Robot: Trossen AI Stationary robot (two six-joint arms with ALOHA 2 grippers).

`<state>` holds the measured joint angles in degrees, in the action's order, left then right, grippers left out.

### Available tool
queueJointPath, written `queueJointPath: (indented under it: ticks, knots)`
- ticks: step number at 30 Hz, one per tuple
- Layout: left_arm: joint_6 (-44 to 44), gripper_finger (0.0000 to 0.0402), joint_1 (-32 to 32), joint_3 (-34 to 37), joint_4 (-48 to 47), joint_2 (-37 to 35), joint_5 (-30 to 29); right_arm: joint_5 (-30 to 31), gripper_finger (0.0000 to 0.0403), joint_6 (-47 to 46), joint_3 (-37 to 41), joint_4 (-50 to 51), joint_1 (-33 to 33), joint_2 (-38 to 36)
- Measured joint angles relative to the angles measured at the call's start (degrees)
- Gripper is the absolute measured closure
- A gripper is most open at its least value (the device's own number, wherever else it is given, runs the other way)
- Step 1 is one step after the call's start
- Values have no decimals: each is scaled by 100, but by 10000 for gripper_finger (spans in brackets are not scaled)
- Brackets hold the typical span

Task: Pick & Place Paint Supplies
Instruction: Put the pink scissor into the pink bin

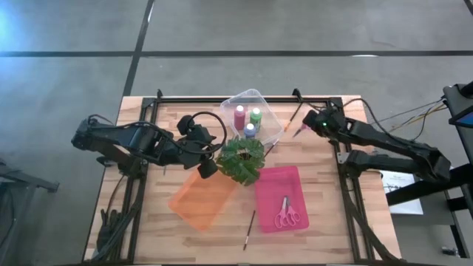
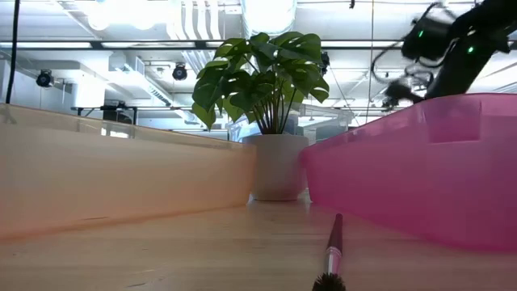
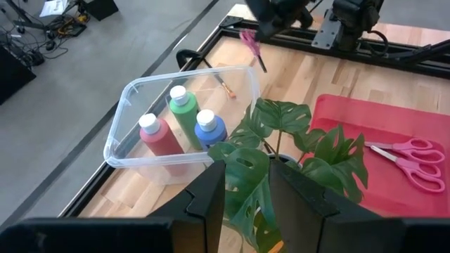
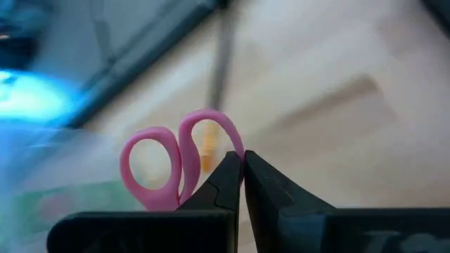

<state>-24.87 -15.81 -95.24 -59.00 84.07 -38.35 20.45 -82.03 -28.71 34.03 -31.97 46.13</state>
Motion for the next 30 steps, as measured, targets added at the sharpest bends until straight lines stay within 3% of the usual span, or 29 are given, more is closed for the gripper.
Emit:
queueJointPath:
  ticks: [11, 17, 24, 30]
  knots:
    - [50, 283, 0, 0, -2, -2, 0, 61, 395, 1953, -298, -229, 1151, -1270]
    - [-28, 283, 0, 0, -20, -2, 0, -649, 395, 2697, -351, -400, 2134, -1588]
    - [-47, 283, 0, 0, -20, -2, -1, -786, 395, 2975, -373, -1119, 3585, -1276]
    - [-47, 283, 4, 0, -22, -2, -59, -1262, 395, 3206, -646, -1147, 4431, -267]
